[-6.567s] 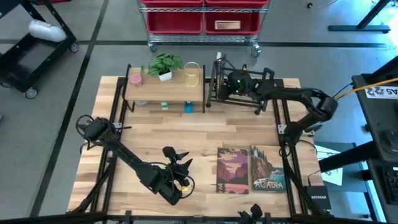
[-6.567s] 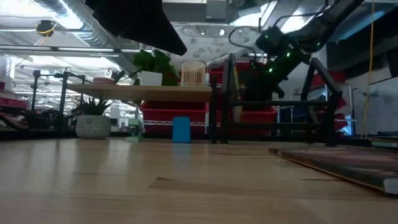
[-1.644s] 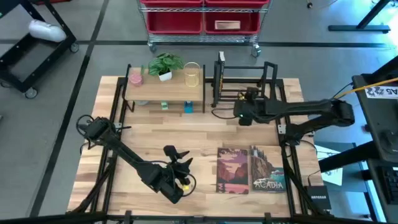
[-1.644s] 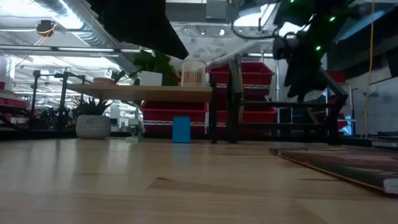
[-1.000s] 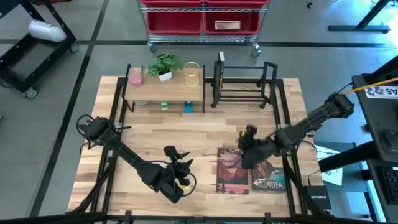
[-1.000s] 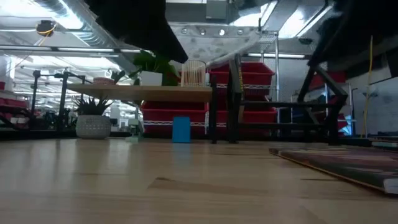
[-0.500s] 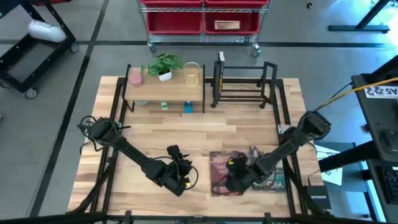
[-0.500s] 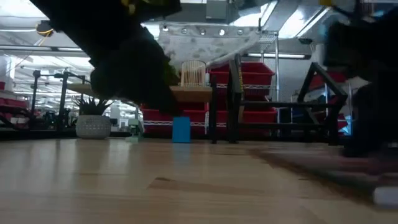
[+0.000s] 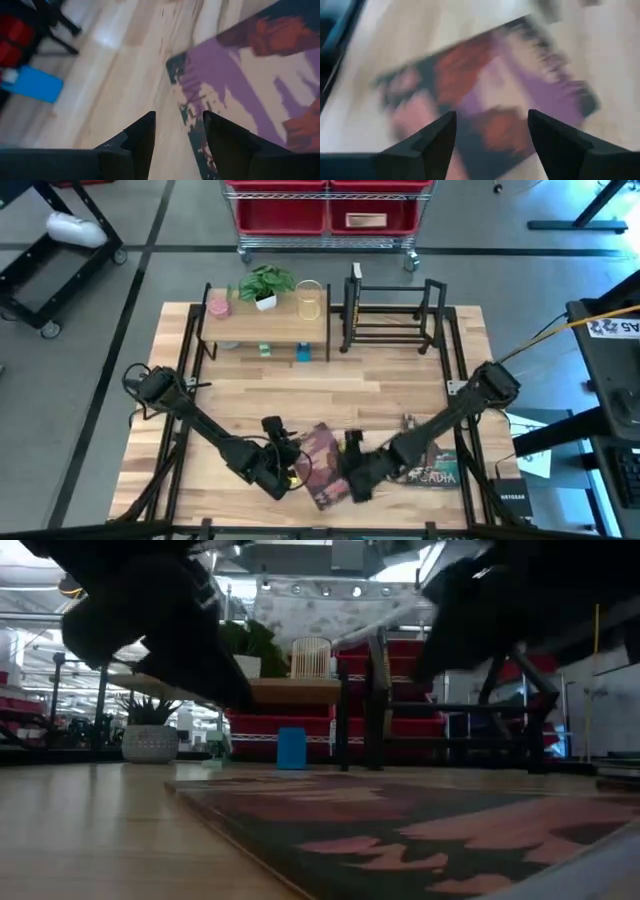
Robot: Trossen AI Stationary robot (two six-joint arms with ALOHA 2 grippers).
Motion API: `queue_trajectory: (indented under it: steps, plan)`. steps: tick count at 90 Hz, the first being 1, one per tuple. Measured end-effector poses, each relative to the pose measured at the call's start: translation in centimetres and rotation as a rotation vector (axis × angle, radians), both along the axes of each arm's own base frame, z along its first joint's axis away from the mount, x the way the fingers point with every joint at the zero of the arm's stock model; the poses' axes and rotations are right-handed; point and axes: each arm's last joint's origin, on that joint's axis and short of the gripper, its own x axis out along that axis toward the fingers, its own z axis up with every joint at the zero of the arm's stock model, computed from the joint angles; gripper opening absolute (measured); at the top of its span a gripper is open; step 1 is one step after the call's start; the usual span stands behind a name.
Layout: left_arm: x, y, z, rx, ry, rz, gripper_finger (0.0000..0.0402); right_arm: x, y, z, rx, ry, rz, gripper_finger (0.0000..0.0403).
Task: Stock shelves
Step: Put the red purple book on the bookshelf
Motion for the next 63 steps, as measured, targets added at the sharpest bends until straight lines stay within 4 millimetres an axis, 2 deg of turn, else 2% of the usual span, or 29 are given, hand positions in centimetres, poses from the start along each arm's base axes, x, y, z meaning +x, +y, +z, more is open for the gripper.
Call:
queue_trajectory:
  steps: [15, 28, 34, 42, 58, 63]
  plan:
    - [0.4, 1.7, -2.5, -0.197, 0.044, 0.007, 0.0153, -1.8, 3.0, -2.1, -0.107, 0.027, 0.179, 0.0231]
    - [0.0, 2.4, -3.9, -0.272, -0.038, 0.034, 0.0153, -1.6, 4.4, -4.4, -0.213, -0.048, 0.165, 0.0231]
    - [-0.2, 2.7, -4.3, -0.294, -0.049, 0.060, 0.0153, -1.4, 4.3, -5.9, -0.306, -0.076, 0.110, 0.0231]
    - [-0.4, 2.8, -4.6, -0.318, -0.035, 0.072, 0.0153, -1.5, 3.9, -6.6, -0.401, -0.078, 0.067, 0.0231]
    - [-1.2, 1.6, -4.4, -0.367, -0.033, 0.058, 0.0153, -3.0, 1.3, -6.7, -0.658, 0.032, -0.038, 0.0222]
    - [-1.4, 1.1, -4.3, -0.394, -0.039, 0.059, 0.0153, -3.7, 0.6, -6.2, -0.707, 0.063, -0.075, 0.0215]
